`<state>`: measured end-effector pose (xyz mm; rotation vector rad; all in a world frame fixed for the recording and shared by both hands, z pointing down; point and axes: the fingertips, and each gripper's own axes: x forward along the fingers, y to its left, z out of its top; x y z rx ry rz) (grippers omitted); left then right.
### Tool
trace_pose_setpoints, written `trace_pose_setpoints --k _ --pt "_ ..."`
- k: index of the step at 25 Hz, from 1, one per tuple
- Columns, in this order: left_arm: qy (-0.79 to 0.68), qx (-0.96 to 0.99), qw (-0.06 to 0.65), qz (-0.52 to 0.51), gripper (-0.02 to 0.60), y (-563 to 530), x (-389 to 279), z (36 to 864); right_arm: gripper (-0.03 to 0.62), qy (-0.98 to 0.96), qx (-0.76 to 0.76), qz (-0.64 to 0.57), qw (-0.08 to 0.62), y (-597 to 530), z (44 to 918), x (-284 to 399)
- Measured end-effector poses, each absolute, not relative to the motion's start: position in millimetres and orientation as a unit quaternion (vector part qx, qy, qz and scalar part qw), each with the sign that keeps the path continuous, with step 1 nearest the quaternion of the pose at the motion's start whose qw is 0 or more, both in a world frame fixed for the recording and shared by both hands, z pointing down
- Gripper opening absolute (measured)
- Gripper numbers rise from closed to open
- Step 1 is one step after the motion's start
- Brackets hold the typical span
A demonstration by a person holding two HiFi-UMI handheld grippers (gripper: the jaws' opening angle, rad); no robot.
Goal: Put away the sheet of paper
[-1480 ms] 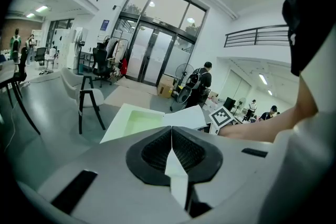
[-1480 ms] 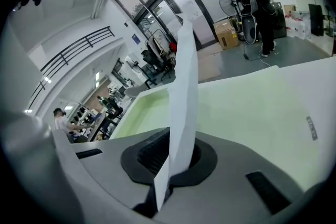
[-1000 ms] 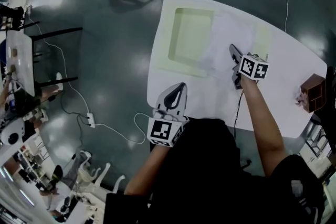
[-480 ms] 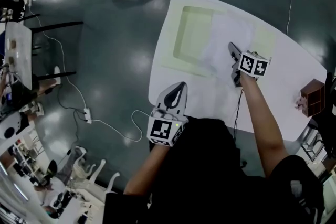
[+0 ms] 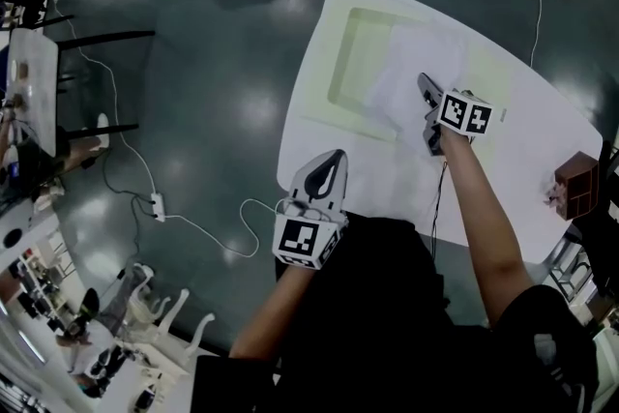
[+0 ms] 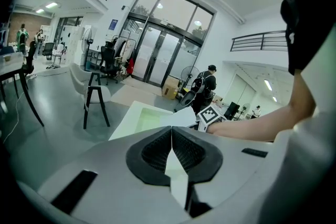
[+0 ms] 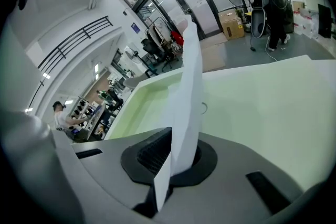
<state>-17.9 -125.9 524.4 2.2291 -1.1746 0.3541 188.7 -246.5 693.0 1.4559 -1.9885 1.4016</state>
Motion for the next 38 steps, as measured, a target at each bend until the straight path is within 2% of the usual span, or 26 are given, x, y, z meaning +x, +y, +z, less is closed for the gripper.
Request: trace_pose_setpoints --k 27,38 --pt "-0.475 0.816 0.304 0.125 0.005 -140.0 -80.8 522.5 0.0 -0.696 0.471 0.518 0.161 -276.9 711.9 110.8" --pt "-0.493 0.802 0.315 0.122 0.005 -140.7 -98.4 529.7 0.0 -0.676 0.463 0.558 0.133 -287.6 725.7 84.7"
